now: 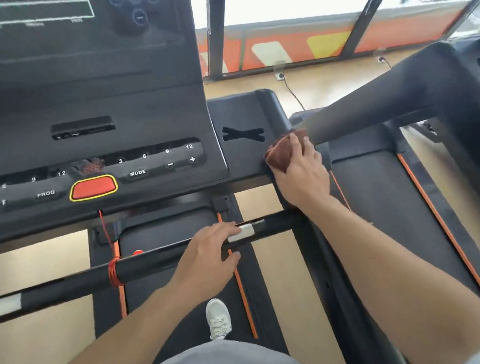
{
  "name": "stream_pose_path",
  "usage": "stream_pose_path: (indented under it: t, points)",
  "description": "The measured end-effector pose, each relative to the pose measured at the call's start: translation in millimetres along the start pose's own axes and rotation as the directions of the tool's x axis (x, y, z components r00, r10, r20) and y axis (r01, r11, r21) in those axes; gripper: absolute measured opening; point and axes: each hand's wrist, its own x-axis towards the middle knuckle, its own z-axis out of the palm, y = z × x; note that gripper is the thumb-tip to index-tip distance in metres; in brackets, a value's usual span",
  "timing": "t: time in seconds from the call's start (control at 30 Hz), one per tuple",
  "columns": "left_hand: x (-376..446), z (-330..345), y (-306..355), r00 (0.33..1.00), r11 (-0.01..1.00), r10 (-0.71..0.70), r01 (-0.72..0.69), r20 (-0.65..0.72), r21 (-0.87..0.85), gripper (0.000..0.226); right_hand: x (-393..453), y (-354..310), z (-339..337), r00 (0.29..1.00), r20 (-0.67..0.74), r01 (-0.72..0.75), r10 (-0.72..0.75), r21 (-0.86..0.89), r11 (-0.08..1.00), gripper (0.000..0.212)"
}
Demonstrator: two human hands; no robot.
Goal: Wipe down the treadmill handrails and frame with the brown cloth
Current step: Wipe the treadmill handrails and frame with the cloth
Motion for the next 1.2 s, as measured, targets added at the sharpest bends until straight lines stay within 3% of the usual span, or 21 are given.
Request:
stream_pose_path:
  t: [0.13, 0.23, 0.37, 0.43, 0.47, 0.5, 0.53, 0.57, 0.6, 0.63, 0.67, 0.73, 0.77, 0.8, 0.87, 0.9, 0.93, 0.97, 1.03, 1.1, 1.2]
  points:
    - [-14, 4, 0, 1.0, 0.999, 0.005, -0.005, -0.011, -0.035, 0.043, 24, -34, 19, 0.95, 0.005, 0.311, -0.312, -0.077, 0.947, 0.062]
    - [-34, 7, -1, 0.991, 0.991, -0.071, 0.057, -0.115, -0.124, 0.038, 13, -57, 23, 0.897, 0.074, 0.436, -0.437, 0.027, 0.9, 0.056]
    - [-69, -1, -2, 0.952, 0.94, -0.251, 0.197, -0.175, -0.279, 0.034, -35, -86, 0, 0.96, 0.12, 0.214, -0.252, 0.263, 0.941, 0.03]
    - [-86, -6, -3, 0.907, 0.848, -0.38, 0.265, -0.18, -0.459, 0.033, -75, -105, -15, 0.964, 0.22, 0.003, -0.148, 0.549, 0.836, 0.011]
    - [-94, -11, -2, 0.874, 0.729, -0.467, 0.292, -0.137, -0.619, 0.034, -97, -116, -21, 0.945, 0.293, -0.1, -0.147, 0.684, 0.723, 0.015]
    - [-102, -16, -2, 0.828, 0.525, -0.558, 0.305, -0.051, -0.795, 0.038, -121, -123, -23, 0.904, 0.385, -0.19, -0.184, 0.75, 0.634, 0.024]
    - [-111, -21, -4, 0.78, 0.252, -0.622, 0.273, 0.06, -0.928, 0.047, -145, -130, -22, 0.853, 0.446, -0.213, -0.27, 0.772, 0.599, 0.03]
    - [-122, -25, -9, 0.758, -0.023, -0.629, 0.201, 0.17, -0.979, 0.056, -168, -135, -17, 0.793, 0.465, -0.157, -0.394, 0.781, 0.605, 0.032]
    - [-137, -28, -13, 0.764, -0.219, -0.603, 0.119, 0.23, -0.968, 0.064, -189, -140, -6, 0.71, 0.468, -0.038, -0.526, 0.771, 0.635, 0.037]
    - [-154, -31, -18, 0.772, -0.321, -0.587, 0.055, 0.244, -0.946, 0.071, -208, -146, 6, 0.594, 0.477, 0.12, -0.648, 0.744, 0.658, 0.047]
    - [-175, -32, -24, 0.757, -0.358, -0.614, -0.015, 0.224, -0.934, 0.075, -228, -154, 14, 0.442, 0.492, 0.296, -0.75, 0.709, 0.64, 0.057]
    - [-224, -32, -32, 0.696, -0.38, -0.699, -0.165, 0.166, -0.91, 0.075, -262, -173, 34, 0.154, 0.536, 0.479, -0.83, 0.694, 0.537, 0.065]
    - [-250, -30, -35, 0.66, -0.39, -0.738, -0.244, 0.142, -0.888, 0.07, -282, -185, 40, 0.067, 0.553, 0.45, -0.83, 0.726, 0.52, 0.058]
    - [-278, -27, -39, 0.615, -0.393, -0.778, -0.319, 0.128, -0.862, 0.064, -303, -196, 44, 0.056, 0.548, 0.393, -0.835, 0.757, 0.523, 0.045]
    - [-337, -16, -49, 0.528, -0.402, -0.839, -0.444, 0.129, -0.8, 0.055, -347, -215, 65, 0.206, 0.487, 0.328, -0.849, 0.783, 0.529, 0.028]
    - [-367, -7, -54, 0.485, -0.405, -0.863, -0.489, 0.146, -0.773, 0.053, -368, -223, 79, 0.281, 0.488, 0.355, -0.826, 0.747, 0.562, 0.029]
    - [-398, 3, -58, 0.436, -0.391, -0.886, -0.523, 0.156, -0.757, 0.052, -392, -233, 92, 0.299, 0.523, 0.395, -0.798, 0.693, 0.603, 0.039]
    - [-429, 14, -62, 0.367, -0.35, -0.916, -0.538, 0.161, -0.767, 0.05, -418, -243, 105, 0.265, 0.592, 0.414, -0.761, 0.643, 0.644, 0.051]
    - [-487, 31, -63, 0.239, -0.238, -0.963, -0.534, 0.125, -0.811, 0.041, -467, -257, 128, 0.125, 0.731, 0.36, -0.671, 0.597, 0.717, 0.064]
    - [-544, 45, -57, 0.146, -0.148, -0.986, -0.523, 0.083, -0.839, 0.025, -523, -268, 145, -0.045, 0.788, 0.315, -0.614, 0.594, 0.74, 0.049]
    - [-628, 77, -55, 0.017, -0.034, -0.999, -0.503, 0.03, -0.863, 0.022, -613, -271, 157, -0.147, 0.75, 0.361, -0.645, 0.648, 0.671, 0.016]
